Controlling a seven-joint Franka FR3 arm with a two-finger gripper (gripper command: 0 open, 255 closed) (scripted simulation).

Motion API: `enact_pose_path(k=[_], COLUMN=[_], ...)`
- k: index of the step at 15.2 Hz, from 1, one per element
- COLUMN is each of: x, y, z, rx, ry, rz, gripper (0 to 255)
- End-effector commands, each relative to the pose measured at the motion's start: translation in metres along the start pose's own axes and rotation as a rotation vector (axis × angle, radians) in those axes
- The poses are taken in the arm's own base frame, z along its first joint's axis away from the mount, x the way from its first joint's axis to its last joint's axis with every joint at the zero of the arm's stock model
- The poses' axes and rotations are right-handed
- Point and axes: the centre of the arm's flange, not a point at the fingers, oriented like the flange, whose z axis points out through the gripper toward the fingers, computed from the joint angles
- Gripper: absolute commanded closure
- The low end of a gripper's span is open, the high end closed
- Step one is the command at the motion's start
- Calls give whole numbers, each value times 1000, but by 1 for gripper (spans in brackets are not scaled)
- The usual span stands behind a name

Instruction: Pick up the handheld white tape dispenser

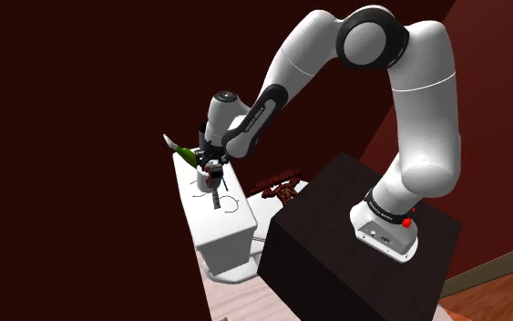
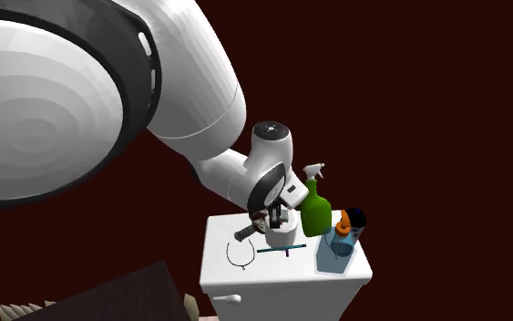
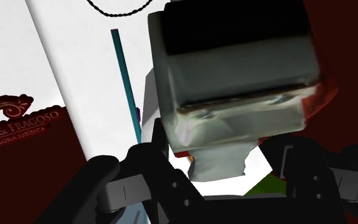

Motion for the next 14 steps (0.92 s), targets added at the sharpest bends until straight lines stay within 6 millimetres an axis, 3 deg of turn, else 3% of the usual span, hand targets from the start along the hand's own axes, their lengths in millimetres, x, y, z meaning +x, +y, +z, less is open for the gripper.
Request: enact_pose_path(k=[1, 12, 14], x=[1, 5, 5], y=[-3, -13, -13], z=[-10, -67, -68], rx=[0, 0, 0], ry=[0, 0, 0], rz=[0, 0, 0], gripper=[255, 255, 255])
